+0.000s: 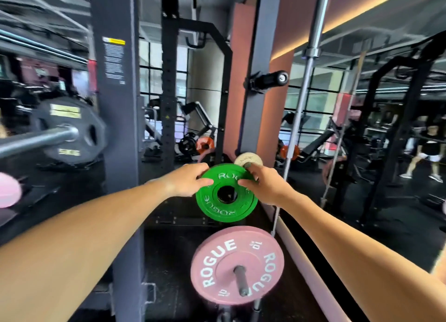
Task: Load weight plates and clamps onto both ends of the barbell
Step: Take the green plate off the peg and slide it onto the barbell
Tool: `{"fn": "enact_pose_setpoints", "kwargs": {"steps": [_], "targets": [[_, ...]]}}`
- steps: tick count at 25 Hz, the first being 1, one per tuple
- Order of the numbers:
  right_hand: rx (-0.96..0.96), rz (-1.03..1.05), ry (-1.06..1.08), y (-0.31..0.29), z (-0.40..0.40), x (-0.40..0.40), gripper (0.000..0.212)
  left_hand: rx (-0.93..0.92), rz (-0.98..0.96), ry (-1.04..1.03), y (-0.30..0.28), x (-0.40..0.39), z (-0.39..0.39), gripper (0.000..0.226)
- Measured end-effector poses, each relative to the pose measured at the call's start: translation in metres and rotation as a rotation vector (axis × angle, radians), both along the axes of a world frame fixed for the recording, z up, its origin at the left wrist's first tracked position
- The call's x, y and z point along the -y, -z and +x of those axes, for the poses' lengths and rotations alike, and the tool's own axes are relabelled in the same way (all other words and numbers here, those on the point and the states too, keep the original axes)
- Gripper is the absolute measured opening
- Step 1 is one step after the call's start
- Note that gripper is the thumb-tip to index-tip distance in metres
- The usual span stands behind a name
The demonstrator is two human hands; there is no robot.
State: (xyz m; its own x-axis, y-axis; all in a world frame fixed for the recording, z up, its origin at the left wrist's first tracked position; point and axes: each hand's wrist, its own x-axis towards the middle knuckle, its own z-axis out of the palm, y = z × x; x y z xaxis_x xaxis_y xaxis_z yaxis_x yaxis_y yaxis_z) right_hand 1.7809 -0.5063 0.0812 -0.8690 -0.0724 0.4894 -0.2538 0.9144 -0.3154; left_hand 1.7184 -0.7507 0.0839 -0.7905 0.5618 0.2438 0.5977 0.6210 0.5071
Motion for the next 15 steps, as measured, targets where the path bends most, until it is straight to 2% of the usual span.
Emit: {"fn": "enact_pose_setpoints", "kwargs": {"steps": [7,12,15], "targets": [[-0.093,-0.055,-0.216,-0.032,-0.011,0.158,0.042,-0.112,-0.015,-0.212,-0.045,0.167,0.048,0.014],[-0.082,-0.077,-0.422,-0.048,-0.013,0.306,0.025,-0.131,-0.011,-0.342,-0.062,0.315,0.081,0.016],[-0.057,-0.112,-0.488,-0.048,-0.012,0.388,0.024,-0.104,0.017,-0.398,-0.066,0.394,0.100,0.012]]}}
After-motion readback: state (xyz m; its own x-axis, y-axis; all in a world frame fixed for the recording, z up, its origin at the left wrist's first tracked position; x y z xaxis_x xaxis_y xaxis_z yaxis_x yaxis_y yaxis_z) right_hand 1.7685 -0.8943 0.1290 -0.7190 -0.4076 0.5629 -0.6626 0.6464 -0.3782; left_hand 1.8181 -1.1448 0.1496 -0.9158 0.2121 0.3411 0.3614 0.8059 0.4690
